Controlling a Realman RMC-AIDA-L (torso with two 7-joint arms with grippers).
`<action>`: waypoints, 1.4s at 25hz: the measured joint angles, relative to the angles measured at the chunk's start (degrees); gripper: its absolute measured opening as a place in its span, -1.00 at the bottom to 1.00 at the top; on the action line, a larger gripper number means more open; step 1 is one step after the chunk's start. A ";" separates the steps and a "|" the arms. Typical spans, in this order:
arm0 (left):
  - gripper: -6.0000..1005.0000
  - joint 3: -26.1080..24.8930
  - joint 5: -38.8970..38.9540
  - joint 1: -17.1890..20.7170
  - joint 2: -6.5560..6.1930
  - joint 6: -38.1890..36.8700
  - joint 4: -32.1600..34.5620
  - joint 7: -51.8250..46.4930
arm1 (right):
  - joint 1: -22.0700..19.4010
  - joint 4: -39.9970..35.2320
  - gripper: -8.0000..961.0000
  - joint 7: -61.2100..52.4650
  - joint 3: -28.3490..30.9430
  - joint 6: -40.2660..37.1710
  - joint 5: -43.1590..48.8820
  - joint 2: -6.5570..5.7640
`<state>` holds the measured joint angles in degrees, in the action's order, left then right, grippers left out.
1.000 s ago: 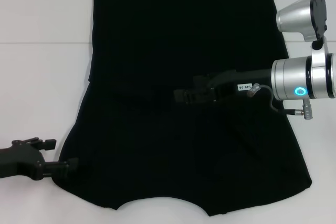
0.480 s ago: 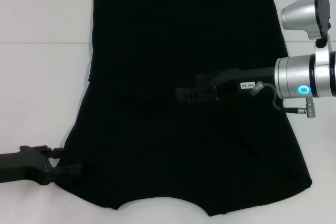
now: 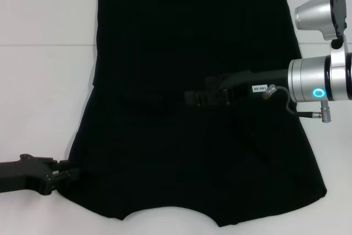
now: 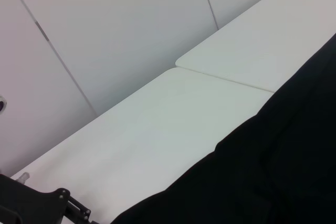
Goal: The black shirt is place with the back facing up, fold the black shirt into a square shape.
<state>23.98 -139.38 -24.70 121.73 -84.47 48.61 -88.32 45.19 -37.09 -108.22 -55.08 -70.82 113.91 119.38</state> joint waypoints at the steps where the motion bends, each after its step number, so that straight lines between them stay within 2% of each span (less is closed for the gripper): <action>1: -0.05 0.01 0.00 0.00 0.00 -0.01 0.01 -0.02 | 0.00 0.00 0.95 0.00 -0.04 -0.01 0.02 0.00; 6: -0.27 0.16 -0.09 0.00 -0.05 0.04 0.01 -0.42 | -0.26 0.00 0.95 0.02 -0.04 0.03 0.24 -0.01; 9: -0.40 0.13 -0.12 0.00 -0.07 -0.02 0.03 -0.43 | -0.62 0.00 0.95 0.01 0.05 0.13 0.24 -0.42; 11: -0.79 -0.04 -0.16 0.01 -0.09 -0.22 0.07 -0.44 | -0.93 0.00 0.95 -0.59 -0.08 -0.30 0.45 -1.11; 15: -0.88 -0.33 -0.33 0.08 -0.20 -0.82 0.08 -0.49 | -2.15 -0.01 0.95 -5.31 -0.29 -3.02 2.00 -4.14; 20: -0.92 -0.51 -0.97 0.06 -0.27 -1.28 0.14 -1.12 | -3.77 -0.09 0.95 -14.89 0.09 -6.52 8.87 -8.23; 25: -0.92 -1.07 -0.89 -0.08 -0.35 -1.35 0.40 -1.73 | -6.39 -0.78 0.94 -20.53 0.23 -8.65 13.98 -11.28; 29: -0.92 -0.97 -0.72 -0.64 -0.35 -1.39 0.27 -2.49 | -8.86 -2.74 0.94 -21.98 2.12 -12.41 16.29 -12.37; 35: -0.92 -0.83 -0.53 -1.18 -0.35 -1.53 0.12 -3.42 | -9.85 -3.86 0.94 -21.84 5.51 -17.93 21.30 -12.53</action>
<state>23.15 -139.91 -25.88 121.37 -86.00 48.74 -91.74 35.34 -40.95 -130.06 -49.57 -88.75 135.21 106.84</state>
